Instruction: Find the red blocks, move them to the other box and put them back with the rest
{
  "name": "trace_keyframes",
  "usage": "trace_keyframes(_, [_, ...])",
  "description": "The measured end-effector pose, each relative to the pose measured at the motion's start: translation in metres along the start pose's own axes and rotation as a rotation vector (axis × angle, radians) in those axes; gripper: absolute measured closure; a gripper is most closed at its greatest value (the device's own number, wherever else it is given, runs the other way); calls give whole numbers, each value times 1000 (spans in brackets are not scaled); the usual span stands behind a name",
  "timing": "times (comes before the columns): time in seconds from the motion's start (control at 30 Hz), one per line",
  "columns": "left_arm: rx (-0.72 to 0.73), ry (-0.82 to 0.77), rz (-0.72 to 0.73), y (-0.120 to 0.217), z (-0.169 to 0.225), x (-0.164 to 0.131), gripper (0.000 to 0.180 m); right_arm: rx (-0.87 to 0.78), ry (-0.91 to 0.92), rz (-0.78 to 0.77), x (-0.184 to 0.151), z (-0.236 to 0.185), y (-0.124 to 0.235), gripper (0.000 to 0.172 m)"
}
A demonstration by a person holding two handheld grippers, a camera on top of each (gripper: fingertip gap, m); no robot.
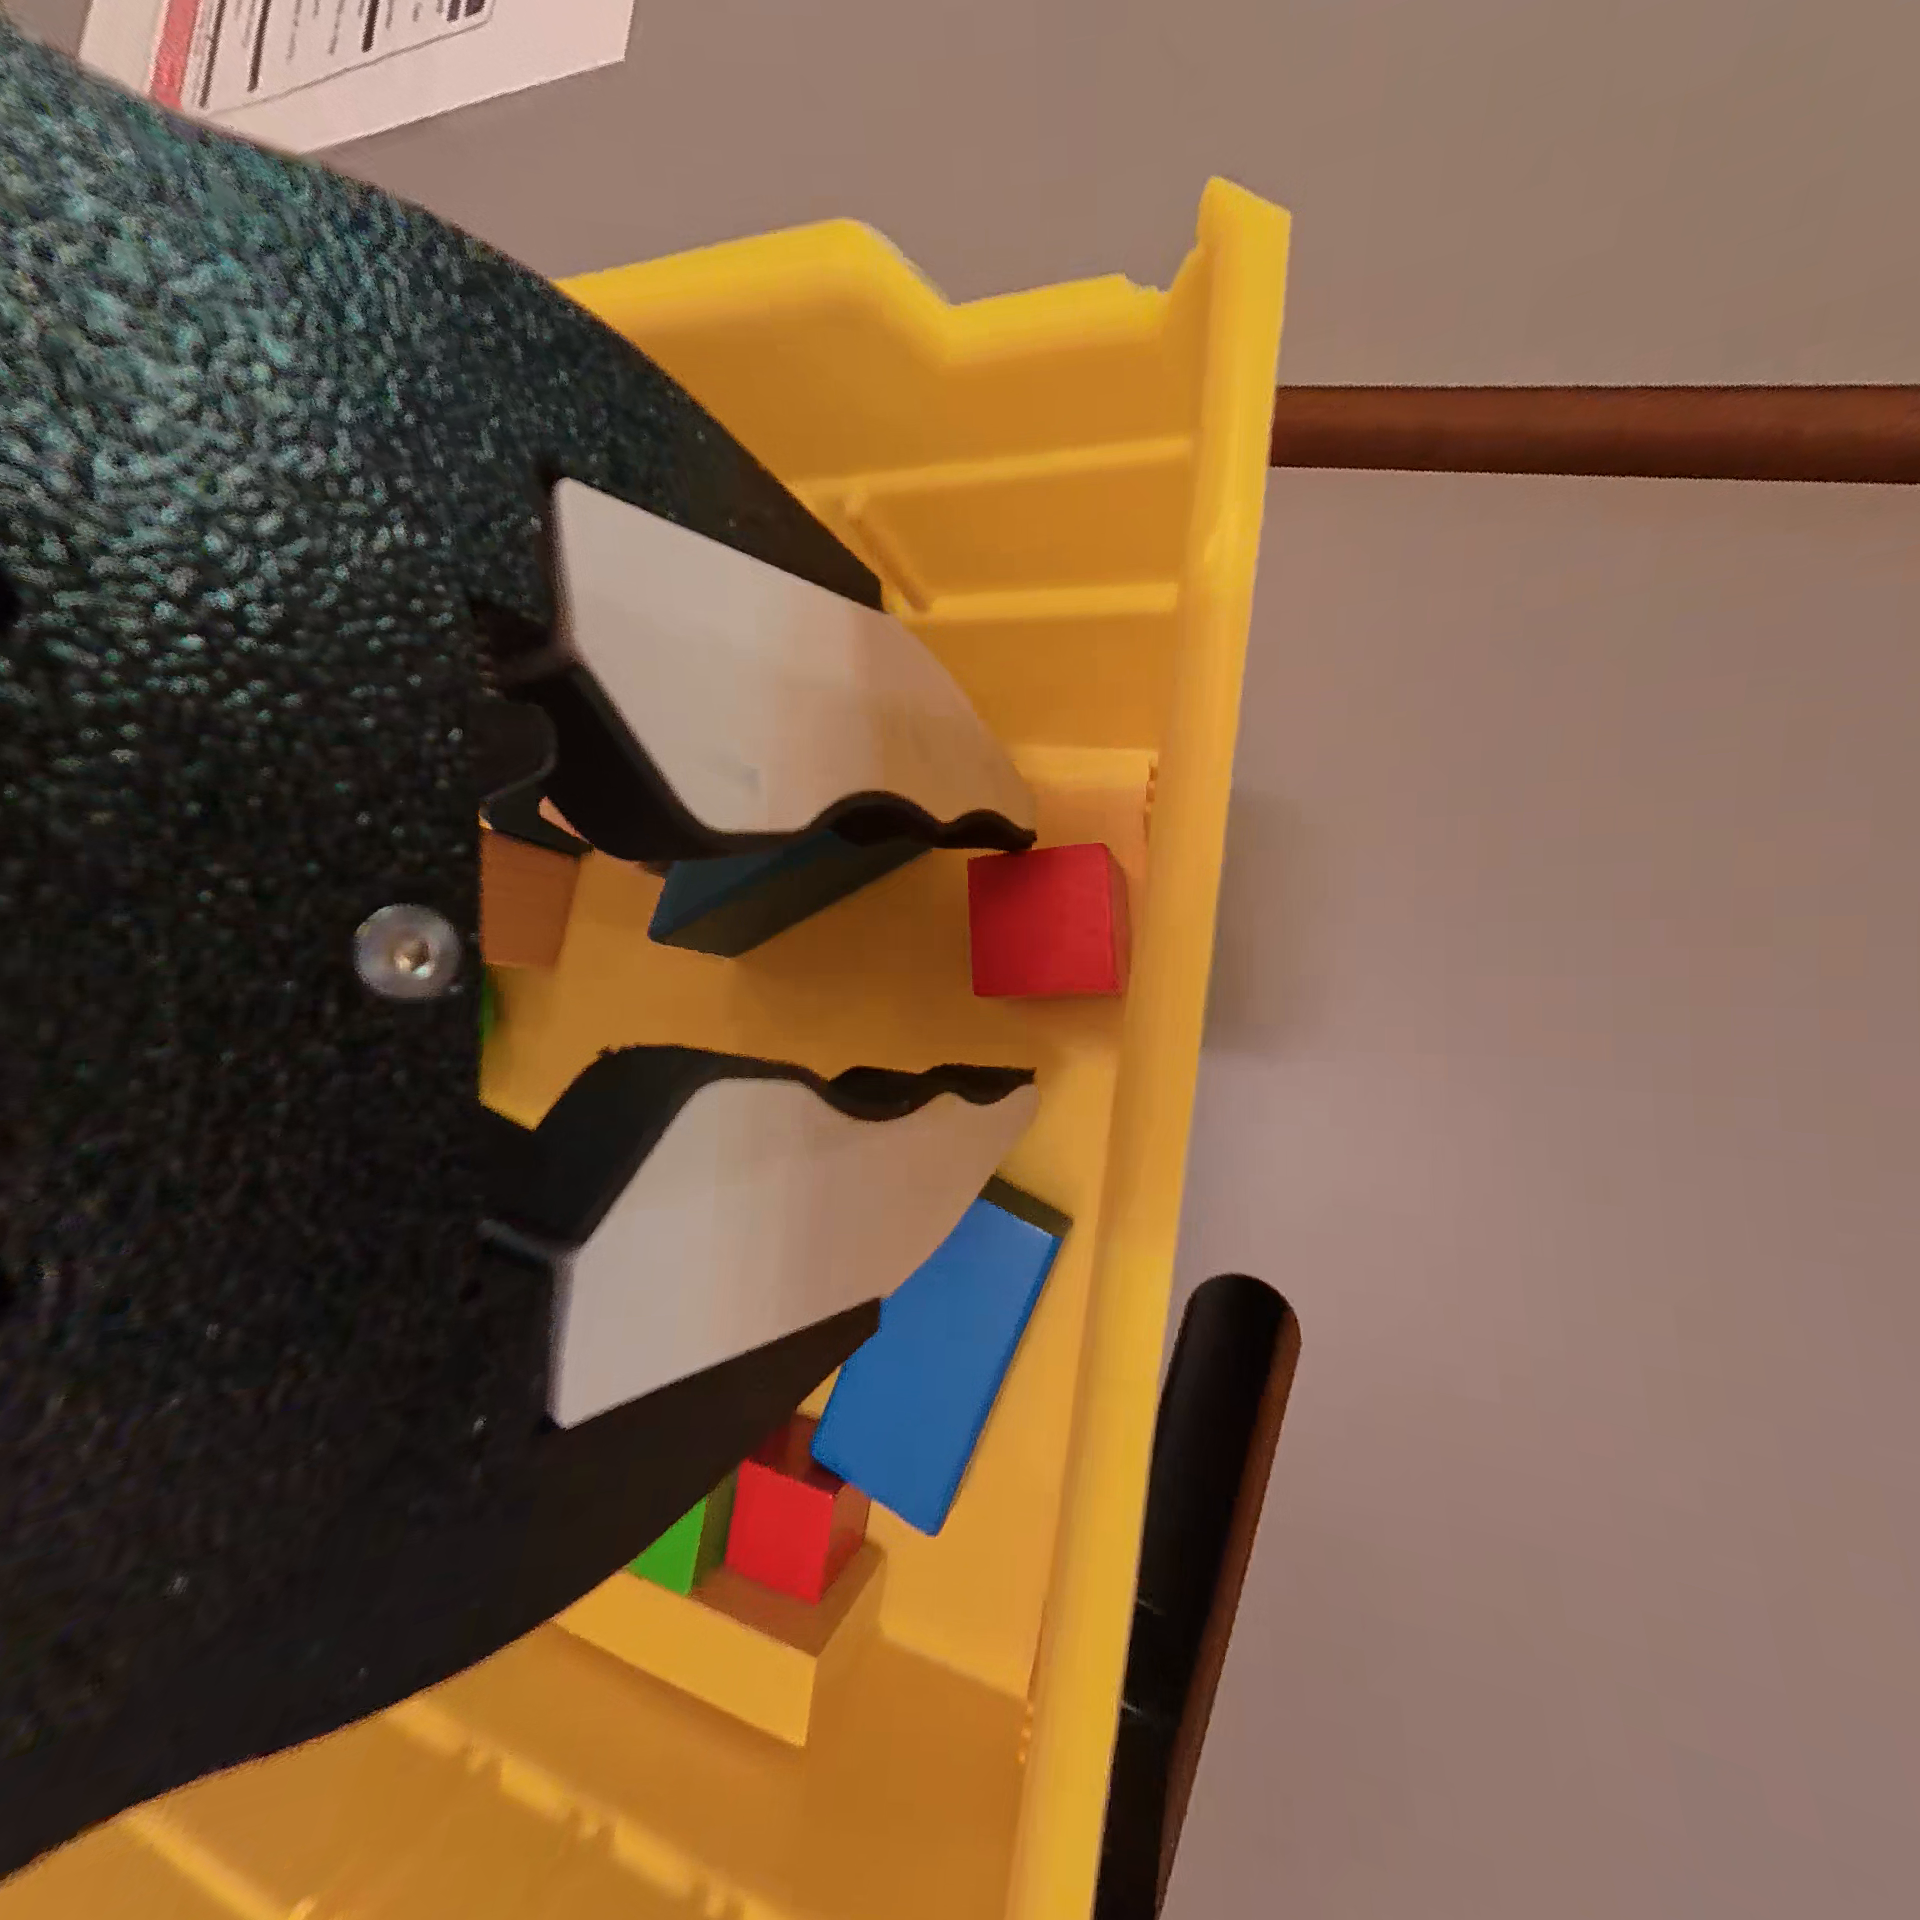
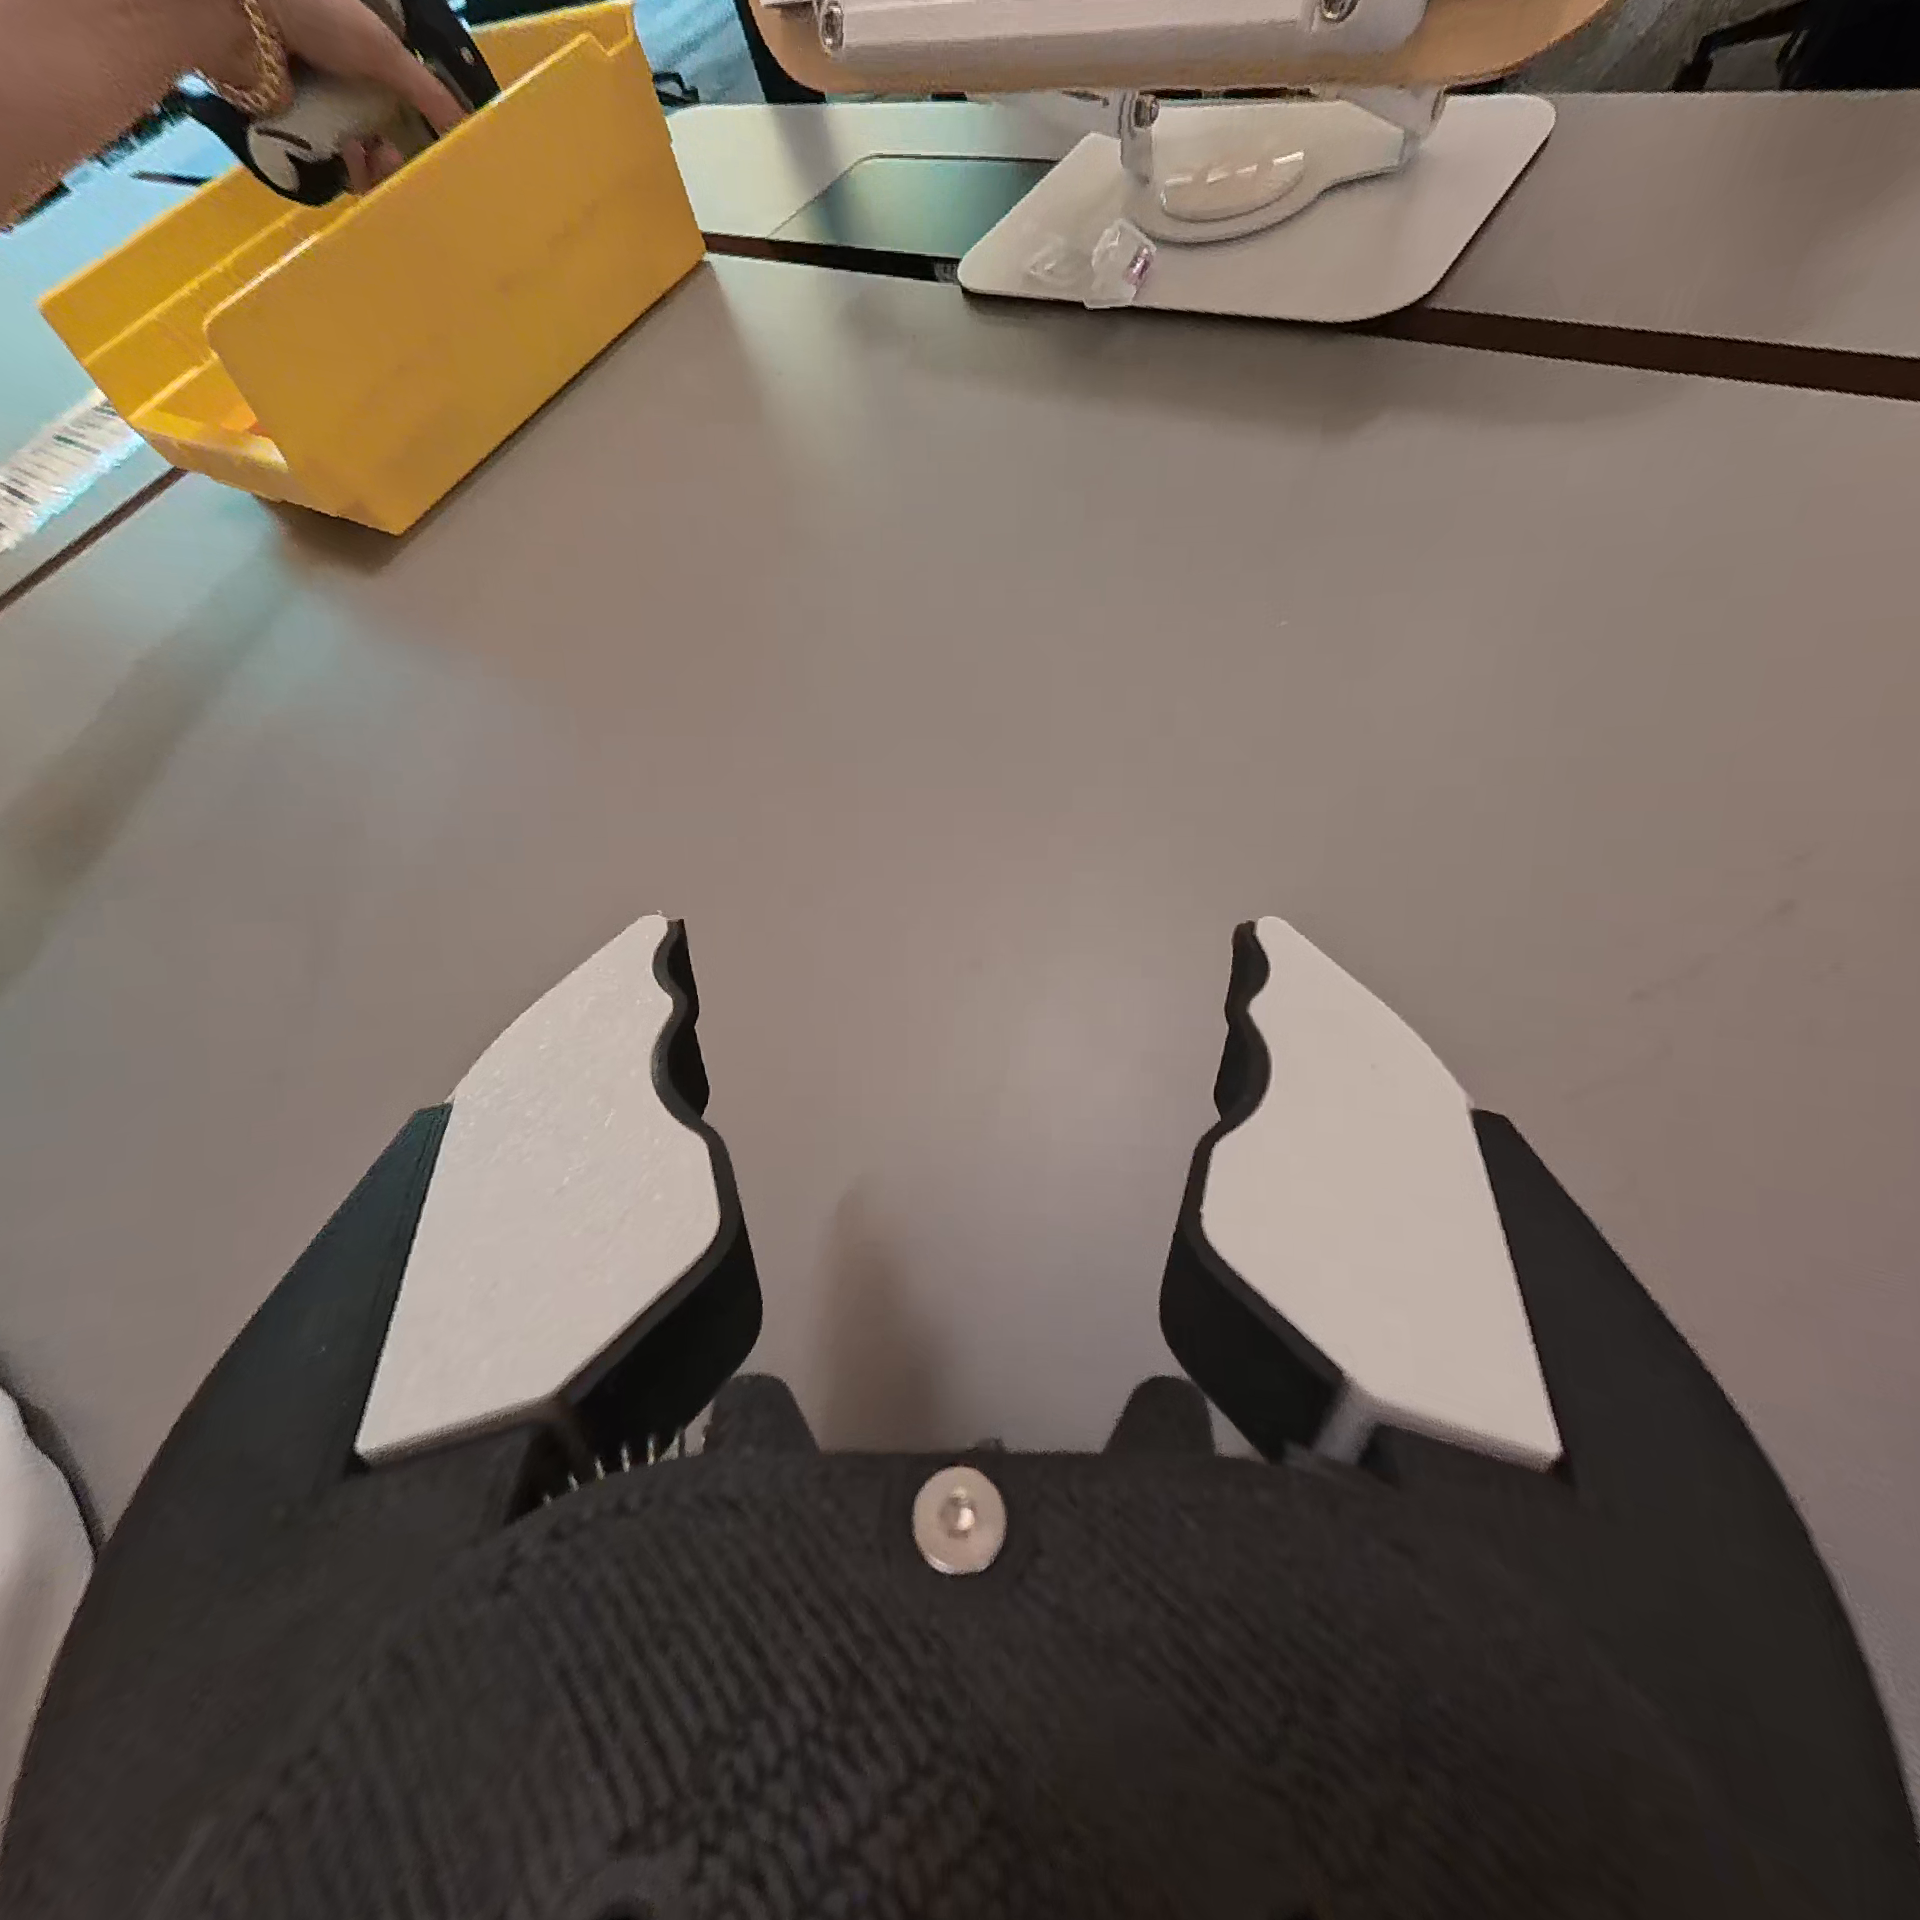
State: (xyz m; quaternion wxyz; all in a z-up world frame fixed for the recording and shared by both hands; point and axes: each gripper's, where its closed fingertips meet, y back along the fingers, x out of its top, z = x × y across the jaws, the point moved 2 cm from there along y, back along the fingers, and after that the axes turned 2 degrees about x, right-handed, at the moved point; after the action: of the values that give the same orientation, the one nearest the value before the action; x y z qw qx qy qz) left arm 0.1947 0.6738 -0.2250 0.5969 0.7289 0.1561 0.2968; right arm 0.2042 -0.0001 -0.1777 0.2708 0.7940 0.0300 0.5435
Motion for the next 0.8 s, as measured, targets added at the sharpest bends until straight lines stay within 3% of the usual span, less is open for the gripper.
trace_keyframes(0.17, [-16,45,28,-6,-1,-1,153,14,-20,1,-3,-1,-2,74])
trace_keyframes(0.4, [-99,-17,114,11,7,-1,154,43,-16,8,0,-7,-4,75])
trace_keyframes(0.57, [-248,-164,403,97,33,4,154,59,85,53,18,-17,-9,75])
trace_keyframes(0.67, [-517,-244,583,170,73,-18,154,77,196,117,41,-31,-16,74])
trace_keyframes(0.8, [-933,-391,721,255,145,-80,154,123,435,237,81,-61,-29,75])
